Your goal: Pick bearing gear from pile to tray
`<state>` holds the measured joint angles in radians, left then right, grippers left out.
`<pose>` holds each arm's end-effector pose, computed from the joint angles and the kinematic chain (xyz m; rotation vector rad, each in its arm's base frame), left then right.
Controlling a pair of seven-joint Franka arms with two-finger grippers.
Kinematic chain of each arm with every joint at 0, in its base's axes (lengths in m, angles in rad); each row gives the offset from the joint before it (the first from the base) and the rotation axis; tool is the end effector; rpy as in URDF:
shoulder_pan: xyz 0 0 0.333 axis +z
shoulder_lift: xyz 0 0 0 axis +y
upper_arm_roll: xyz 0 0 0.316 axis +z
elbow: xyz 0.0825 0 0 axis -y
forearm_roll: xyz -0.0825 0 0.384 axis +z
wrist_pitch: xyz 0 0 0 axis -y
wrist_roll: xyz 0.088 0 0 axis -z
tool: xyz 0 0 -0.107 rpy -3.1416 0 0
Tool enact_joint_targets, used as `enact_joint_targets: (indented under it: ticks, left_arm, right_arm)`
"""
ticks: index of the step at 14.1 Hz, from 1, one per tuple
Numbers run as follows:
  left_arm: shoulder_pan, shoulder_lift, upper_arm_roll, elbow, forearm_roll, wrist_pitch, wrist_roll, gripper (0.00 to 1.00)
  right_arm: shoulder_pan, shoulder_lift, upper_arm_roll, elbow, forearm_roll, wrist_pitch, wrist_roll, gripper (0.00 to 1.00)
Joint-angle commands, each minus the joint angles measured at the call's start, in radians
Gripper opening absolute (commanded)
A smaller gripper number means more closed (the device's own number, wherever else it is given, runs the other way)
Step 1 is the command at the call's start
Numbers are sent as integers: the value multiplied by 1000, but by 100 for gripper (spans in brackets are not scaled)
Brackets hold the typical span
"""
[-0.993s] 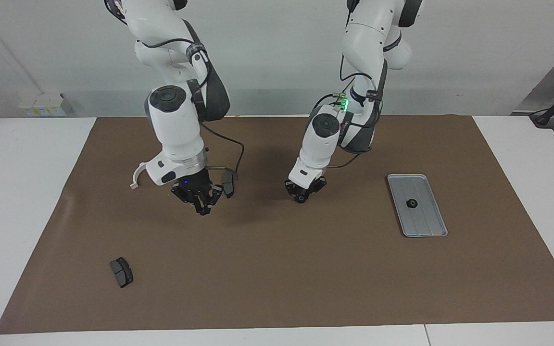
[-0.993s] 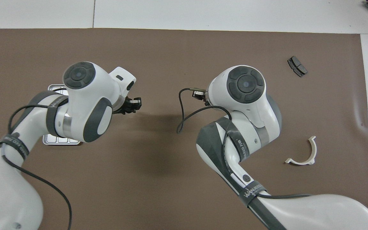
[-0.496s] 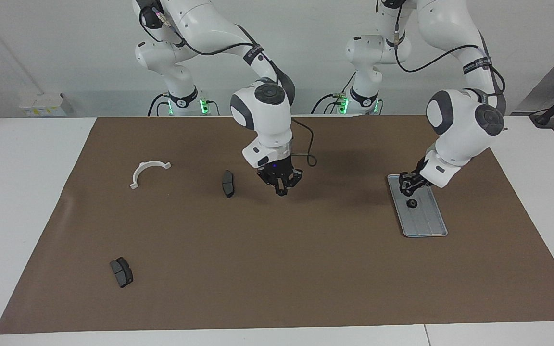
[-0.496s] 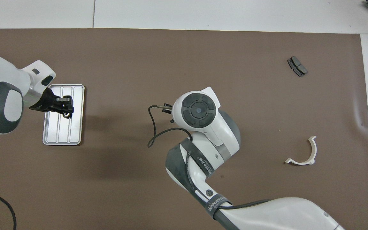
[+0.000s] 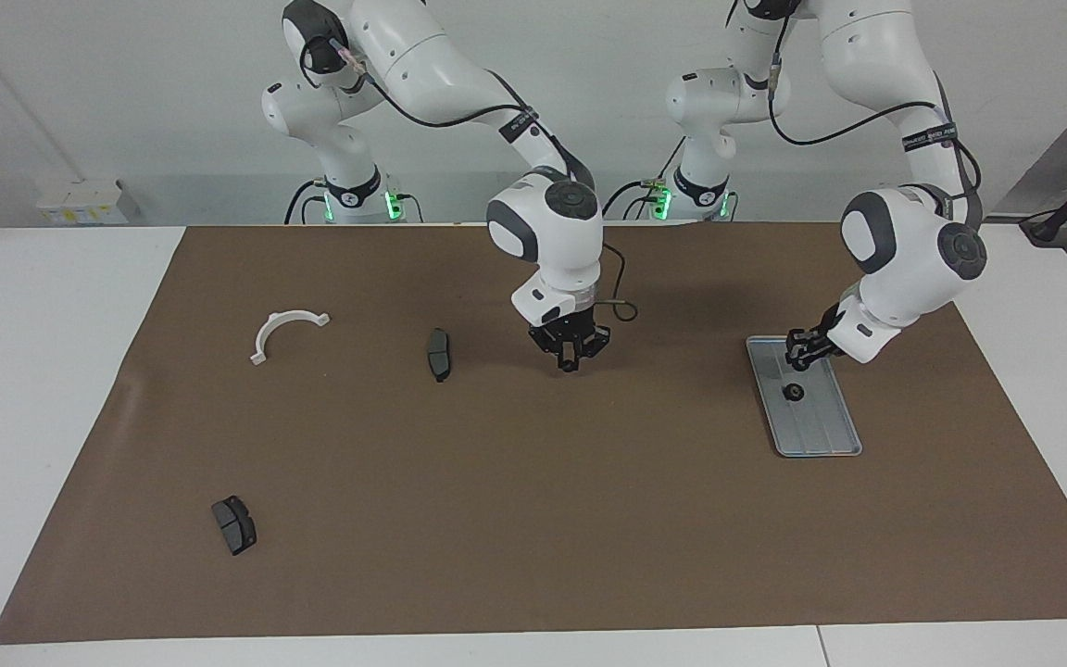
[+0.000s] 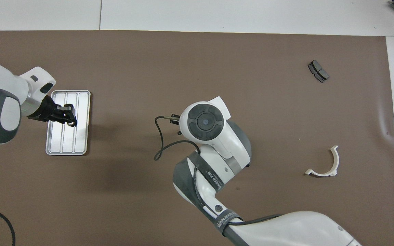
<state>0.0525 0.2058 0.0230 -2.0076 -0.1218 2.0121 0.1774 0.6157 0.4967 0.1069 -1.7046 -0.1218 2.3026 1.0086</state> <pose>0.5662 0.0353 0.3393 3.0037 -0.0582 -0.2815 0.5172 0.4421 0.3158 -3.0670 0.3462 -0.1578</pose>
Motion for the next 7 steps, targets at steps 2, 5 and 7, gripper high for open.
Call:
enact_joint_targets:
  ticks: [2, 5, 7]
  left_arm:
    - [15, -22, -8, -48, -10, 28, 37, 39]
    - [15, -20, -8, -45, -9, 27, 37, 66]
    - [13, -16, -9, -37, -7, 28, 36, 70]
  right_arm:
    - [-23, -13, -4, 3, -24, 17, 5, 96]
    - [-86, -90, -6, -6, -22, 0, -22, 100]
    - [-152, -157, -4, -32, -18, -3, -63, 100]
